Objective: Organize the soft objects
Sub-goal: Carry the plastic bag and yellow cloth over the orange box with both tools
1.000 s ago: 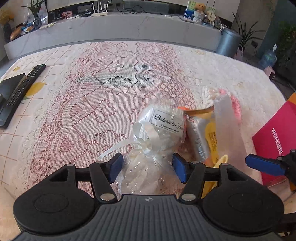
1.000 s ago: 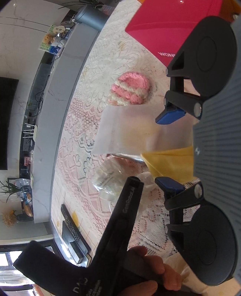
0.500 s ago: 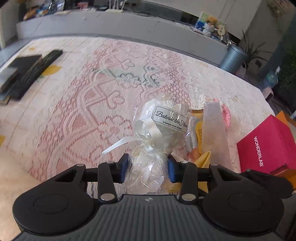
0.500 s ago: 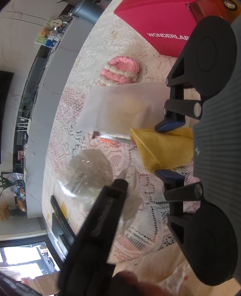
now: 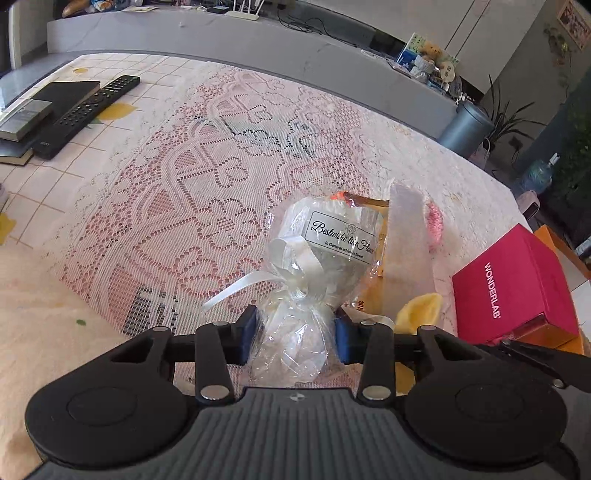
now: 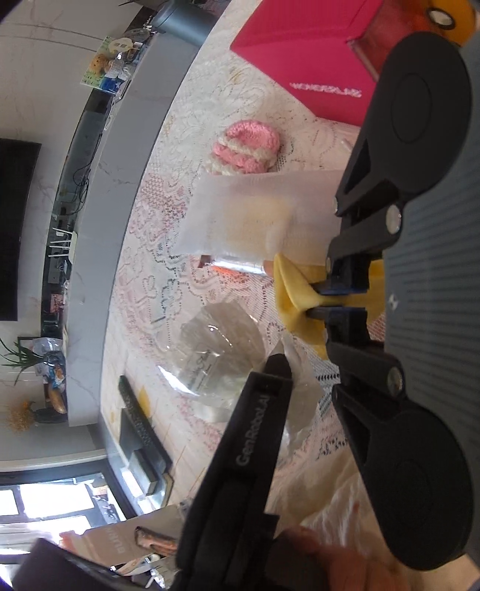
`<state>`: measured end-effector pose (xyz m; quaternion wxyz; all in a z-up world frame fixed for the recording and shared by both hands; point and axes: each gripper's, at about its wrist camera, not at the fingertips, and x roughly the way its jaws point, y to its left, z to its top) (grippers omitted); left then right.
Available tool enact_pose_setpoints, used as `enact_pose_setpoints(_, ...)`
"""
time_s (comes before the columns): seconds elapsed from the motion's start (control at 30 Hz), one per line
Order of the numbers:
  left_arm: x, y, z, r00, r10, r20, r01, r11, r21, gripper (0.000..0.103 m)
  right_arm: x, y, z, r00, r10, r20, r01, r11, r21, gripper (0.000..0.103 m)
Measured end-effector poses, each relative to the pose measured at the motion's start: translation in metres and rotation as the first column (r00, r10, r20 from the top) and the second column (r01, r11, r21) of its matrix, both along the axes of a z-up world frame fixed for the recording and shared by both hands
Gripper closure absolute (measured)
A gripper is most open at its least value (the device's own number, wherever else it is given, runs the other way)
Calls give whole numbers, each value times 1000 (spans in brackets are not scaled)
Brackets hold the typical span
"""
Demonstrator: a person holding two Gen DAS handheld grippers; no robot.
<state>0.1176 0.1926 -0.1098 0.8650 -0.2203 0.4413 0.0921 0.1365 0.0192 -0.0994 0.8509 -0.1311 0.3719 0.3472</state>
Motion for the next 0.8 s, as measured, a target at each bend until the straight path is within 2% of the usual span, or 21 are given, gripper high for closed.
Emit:
enact_pose_setpoints(0.23, -21, -21, 20, 998, 6, 63, -6, 1000, 2, 57, -17, -42, 29, 997, -80, 1, 79, 994, 70, 100)
enact_pose_setpoints(0.43, -31, -49, 42, 992, -49, 114, 47, 999, 13, 58, -25, -76, 53, 989, -144, 29, 141, 985, 104, 100)
enact_pose_setpoints(0.63, -29, -81, 63, 978, -136, 161, 138, 990, -3, 58, -27, -116, 72, 976, -205, 74, 196, 974, 112, 100)
enact_pose_setpoints(0.8, -17, -116, 75, 955, -228, 190, 237, 971, -25, 58, -21, -150, 84, 962, -254, 101, 243, 964, 105, 100)
